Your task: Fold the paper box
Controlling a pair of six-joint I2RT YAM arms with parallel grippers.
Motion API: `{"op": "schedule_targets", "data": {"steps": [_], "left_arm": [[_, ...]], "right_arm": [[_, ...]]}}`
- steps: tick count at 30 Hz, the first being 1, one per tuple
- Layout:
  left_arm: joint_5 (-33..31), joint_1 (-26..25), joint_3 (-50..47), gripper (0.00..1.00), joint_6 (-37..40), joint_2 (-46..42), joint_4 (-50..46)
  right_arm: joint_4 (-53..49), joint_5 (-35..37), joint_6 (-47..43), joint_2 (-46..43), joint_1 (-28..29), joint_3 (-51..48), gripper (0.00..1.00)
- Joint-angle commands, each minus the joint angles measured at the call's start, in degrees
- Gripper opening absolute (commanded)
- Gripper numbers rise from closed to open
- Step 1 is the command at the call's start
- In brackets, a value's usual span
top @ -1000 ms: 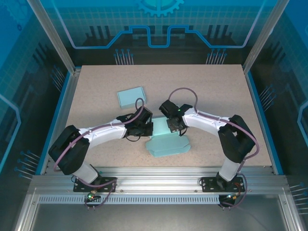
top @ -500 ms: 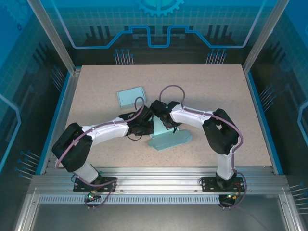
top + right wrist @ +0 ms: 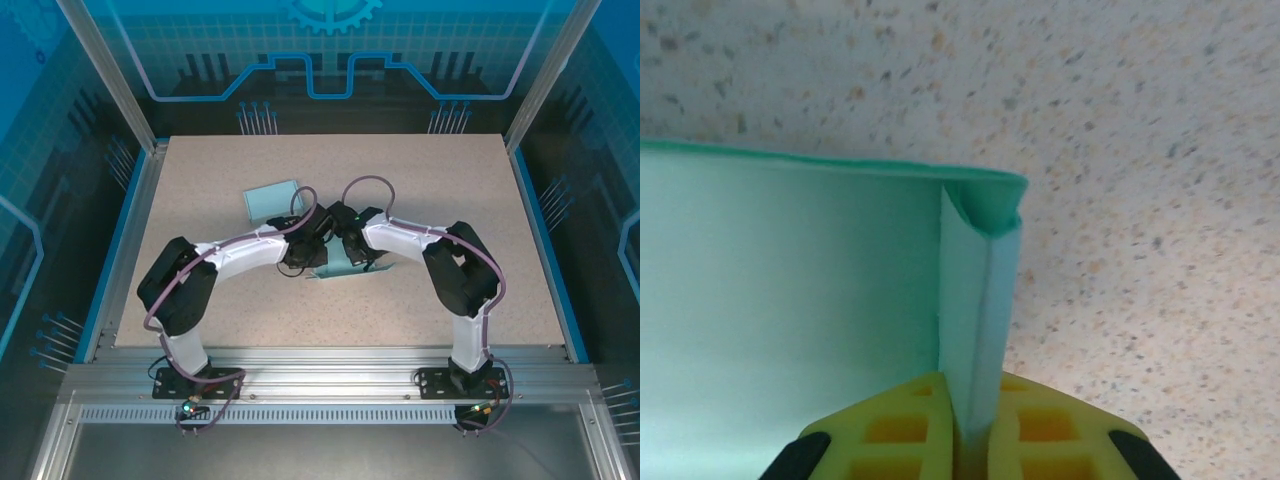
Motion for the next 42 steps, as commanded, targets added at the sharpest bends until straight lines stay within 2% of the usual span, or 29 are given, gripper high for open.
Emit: {"op": "schedule_targets", "data": {"steps": [1, 5, 9, 12, 14, 18, 21, 24, 26, 29, 32, 34, 37, 42], "left_arm": [[-6.71, 1.71, -0.11, 0.09, 0.74, 5.94, -12.97], [-7.71, 2.73, -0.17, 0.09, 0.73, 7.3, -14.04], [-7.06, 2.79, 0.44, 0.1, 1.18, 7.58, -13.17], [-6.5, 2.73, 1.15, 0.11, 1.55, 7.76, -12.65], [-5.23, 2.79, 1.48, 0.12, 1.61, 7.42, -11.79], [0.91, 2.77, 2.45, 0.17, 0.95, 3.55, -8.66], [3.3, 2.72, 2.32, 0.24, 0.14, -1.69, -5.59], [1.35, 2.82, 1.69, 0.37, -0.03, -6.62, -5.26], [0.37, 3.15, 0.13, 0.38, -0.72, -9.65, -4.63], [0.34, 4.38, -3.42, 0.46, -2.1, -14.22, -2.27], [-0.23, 5.79, -7.36, 0.52, -3.28, -18.55, 0.02], [-1.28, 7.18, -10.11, 0.61, -3.78, -21.91, 1.25], [-1.38, 9.75, -13.73, 0.67, -3.92, -26.59, 2.78], [-2.72, 12.1, -17.29, 0.77, -2.68, -32.21, 3.28]], "right_arm": [[-2.6, -3.93, -2.24, 1.18, 3.33, -2.77, 0.12], [-2.22, -5.2, -2.23, 2.15, 1.34, -2.42, 0.13], [-6.79, 0.52, -1.22, 6.73, 0.93, 0.83, 0.21], [-9.63, 3.89, -0.23, 10.84, 1.01, 2.69, 0.16], [-9.3, 3.31, -0.23, 12.05, 1.14, 2.54, 0.12], [-7.54, 1.04, -0.21, 11.47, 1.35, 1.52, 0.12], [-6.73, 0.22, -0.48, 10.24, 1.52, 1.16, 0.12], [-6.23, 0.22, -0.82, 8.99, 1.74, 0.89, 0.12], [-6.77, 1.1, -0.77, 8.95, 1.97, 1.19, 0.11], [-8.43, 3.48, -0.09, 10.44, 2.2, 2.17, 0.1], [-9.28, 6.18, 0.22, 13.59, 2.53, 3.25, 0.1], [-12.01, 9.5, 0.68, 17.62, 3.14, 5.39, 0.09], [-16.81, 13.17, 2.31, 24.55, 5.11, 9.6, 0.09], [-17.52, 11.56, 2.0, 28.32, 6.93, 11.62, 0.09]]}}
